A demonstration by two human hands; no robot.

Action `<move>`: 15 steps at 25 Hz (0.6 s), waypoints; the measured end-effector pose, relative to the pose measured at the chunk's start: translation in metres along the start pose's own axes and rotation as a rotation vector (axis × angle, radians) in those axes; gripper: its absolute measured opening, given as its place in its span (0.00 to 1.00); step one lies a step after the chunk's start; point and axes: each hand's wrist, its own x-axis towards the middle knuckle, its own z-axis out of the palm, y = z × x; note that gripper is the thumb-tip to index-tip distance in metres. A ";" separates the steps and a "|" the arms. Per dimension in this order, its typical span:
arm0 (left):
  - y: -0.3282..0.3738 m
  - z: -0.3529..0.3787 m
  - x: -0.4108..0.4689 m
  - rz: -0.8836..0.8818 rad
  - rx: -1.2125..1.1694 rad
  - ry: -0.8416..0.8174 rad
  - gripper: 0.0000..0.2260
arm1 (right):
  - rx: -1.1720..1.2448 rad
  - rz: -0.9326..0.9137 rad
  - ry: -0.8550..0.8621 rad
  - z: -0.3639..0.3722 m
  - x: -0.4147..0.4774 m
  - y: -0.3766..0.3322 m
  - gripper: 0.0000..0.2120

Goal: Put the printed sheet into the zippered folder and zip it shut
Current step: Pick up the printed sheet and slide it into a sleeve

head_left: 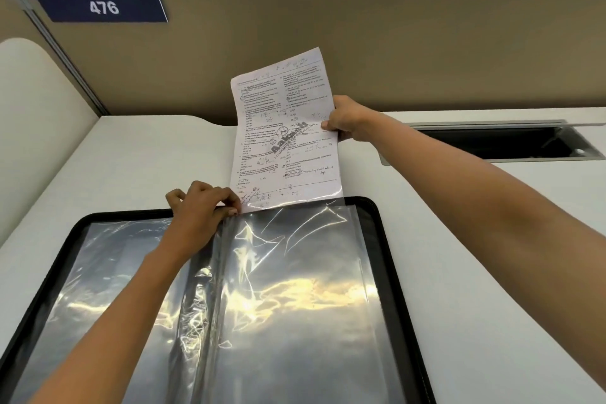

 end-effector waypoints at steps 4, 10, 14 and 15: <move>-0.001 0.002 0.001 -0.056 -0.091 -0.025 0.16 | 0.092 0.050 0.054 0.005 0.003 0.008 0.21; -0.004 0.004 -0.001 -0.025 -0.121 -0.018 0.19 | 0.083 0.026 0.073 0.004 -0.001 0.002 0.21; -0.008 0.006 -0.003 0.001 -0.141 -0.055 0.25 | 0.040 0.013 0.054 0.003 -0.004 -0.005 0.22; -0.007 0.007 -0.004 0.002 -0.136 -0.049 0.26 | 0.033 0.016 0.051 0.004 -0.005 -0.006 0.22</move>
